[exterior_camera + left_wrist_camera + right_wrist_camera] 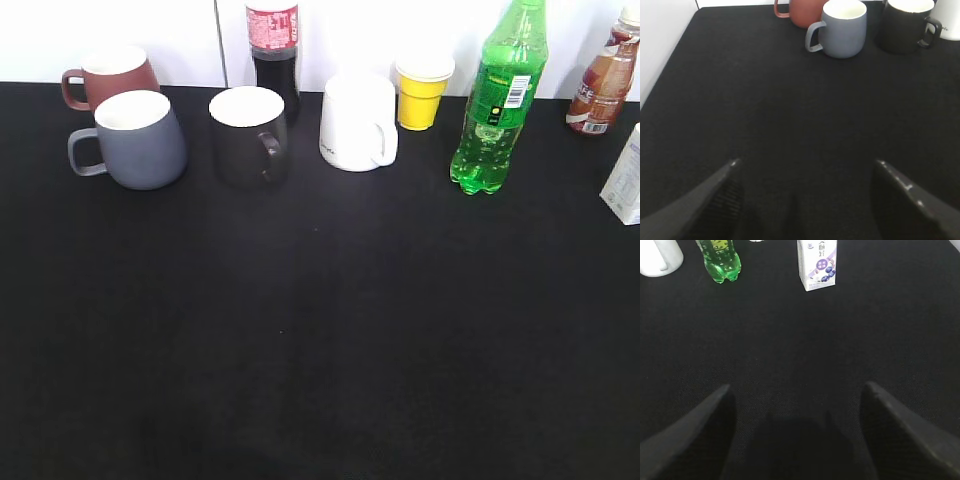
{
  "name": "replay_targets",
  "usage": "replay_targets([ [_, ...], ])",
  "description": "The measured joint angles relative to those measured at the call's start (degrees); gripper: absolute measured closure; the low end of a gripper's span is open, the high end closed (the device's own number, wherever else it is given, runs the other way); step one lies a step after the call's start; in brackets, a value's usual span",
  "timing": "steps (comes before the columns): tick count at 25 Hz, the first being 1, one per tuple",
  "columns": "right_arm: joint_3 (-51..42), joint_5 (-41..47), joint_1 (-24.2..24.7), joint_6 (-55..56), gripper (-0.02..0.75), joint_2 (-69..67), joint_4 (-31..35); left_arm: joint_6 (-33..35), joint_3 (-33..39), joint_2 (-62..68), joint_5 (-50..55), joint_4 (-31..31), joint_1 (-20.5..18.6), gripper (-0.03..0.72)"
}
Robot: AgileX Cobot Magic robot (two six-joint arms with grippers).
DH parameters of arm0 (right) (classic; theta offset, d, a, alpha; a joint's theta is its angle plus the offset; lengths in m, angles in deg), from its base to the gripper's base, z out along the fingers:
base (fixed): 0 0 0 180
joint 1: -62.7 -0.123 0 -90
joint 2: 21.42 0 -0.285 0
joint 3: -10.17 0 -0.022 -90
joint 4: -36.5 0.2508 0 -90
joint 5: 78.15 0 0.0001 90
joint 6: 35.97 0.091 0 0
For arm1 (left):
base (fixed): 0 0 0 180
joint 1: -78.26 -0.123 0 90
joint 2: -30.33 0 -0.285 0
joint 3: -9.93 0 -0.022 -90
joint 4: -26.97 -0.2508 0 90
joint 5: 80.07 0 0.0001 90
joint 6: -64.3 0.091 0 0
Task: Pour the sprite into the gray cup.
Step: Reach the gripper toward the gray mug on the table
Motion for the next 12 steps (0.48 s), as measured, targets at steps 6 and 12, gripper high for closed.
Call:
replay_targets([
  [6,0.0,0.0,0.0,0.0,0.153,0.0,0.0,0.0,0.0,0.0,0.0,0.0,0.0,0.099],
  [12,0.0,0.0,0.0,0.0,0.153,0.0,0.0,0.0,-0.62,0.0,-11.2,6.3,0.0,0.101],
])
